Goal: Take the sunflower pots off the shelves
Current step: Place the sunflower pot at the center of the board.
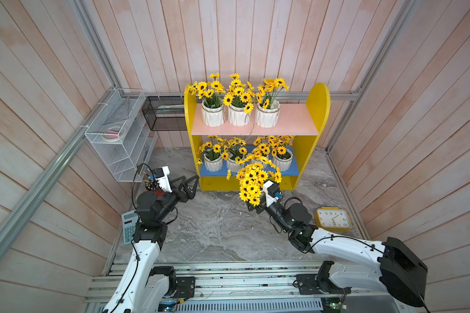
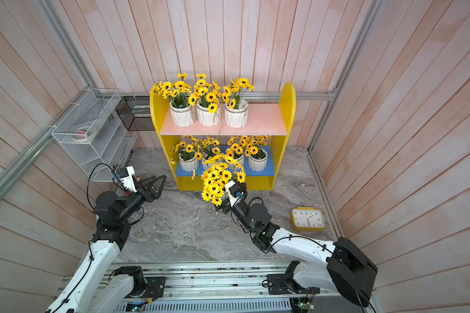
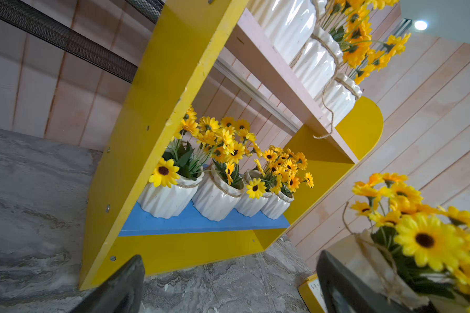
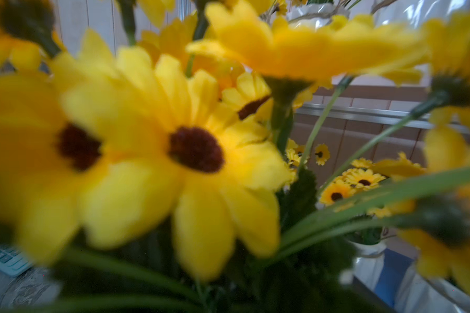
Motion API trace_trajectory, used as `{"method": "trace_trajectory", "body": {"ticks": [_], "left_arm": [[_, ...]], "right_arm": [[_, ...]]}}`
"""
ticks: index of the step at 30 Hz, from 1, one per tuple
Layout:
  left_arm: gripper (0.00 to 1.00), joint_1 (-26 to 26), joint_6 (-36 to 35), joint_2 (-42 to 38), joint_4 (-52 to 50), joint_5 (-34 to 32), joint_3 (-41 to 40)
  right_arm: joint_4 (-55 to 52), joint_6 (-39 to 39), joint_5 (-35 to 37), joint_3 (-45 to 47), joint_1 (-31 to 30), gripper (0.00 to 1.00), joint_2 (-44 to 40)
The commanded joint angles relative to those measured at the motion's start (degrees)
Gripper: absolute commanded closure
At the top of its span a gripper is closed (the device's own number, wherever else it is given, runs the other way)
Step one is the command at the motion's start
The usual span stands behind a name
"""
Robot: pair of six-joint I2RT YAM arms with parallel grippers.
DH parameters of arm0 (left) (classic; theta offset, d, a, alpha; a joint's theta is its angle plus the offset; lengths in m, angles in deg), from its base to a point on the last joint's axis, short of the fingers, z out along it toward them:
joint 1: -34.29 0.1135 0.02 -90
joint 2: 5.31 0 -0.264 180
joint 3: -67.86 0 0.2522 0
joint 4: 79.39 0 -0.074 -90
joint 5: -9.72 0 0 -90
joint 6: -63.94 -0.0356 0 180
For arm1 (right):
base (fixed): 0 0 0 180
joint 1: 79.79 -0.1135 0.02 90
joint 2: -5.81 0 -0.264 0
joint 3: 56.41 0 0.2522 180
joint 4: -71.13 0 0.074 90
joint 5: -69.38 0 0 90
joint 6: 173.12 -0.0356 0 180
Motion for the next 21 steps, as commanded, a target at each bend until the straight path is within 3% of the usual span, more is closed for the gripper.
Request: {"method": "trace_trajectory", "body": {"ticks": [1, 5, 11, 21], "left_arm": [[0.00, -0.3, 0.0, -2.8, -2.1, -7.3, -1.4], [0.00, -0.3, 0.6, -6.1, -5.3, -13.9, -3.4], [0.00, -0.3, 1.8, -7.8, -7.0, -14.3, -4.5], [0.00, -0.3, 1.5, -9.7, -8.7, -13.7, -5.5]], "right_arm": [[19.8, -2.2, 1.0, 0.0, -1.8, 1.00, 4.8], [33.4, -0.7, 1.3, 1.0, -3.6, 1.00, 15.0], [45.7, -5.0, 4.0, -0.1, -3.7, 1.00, 29.8], [45.7, -6.3, 0.0, -13.5, -3.3, 1.00, 48.5]]}}
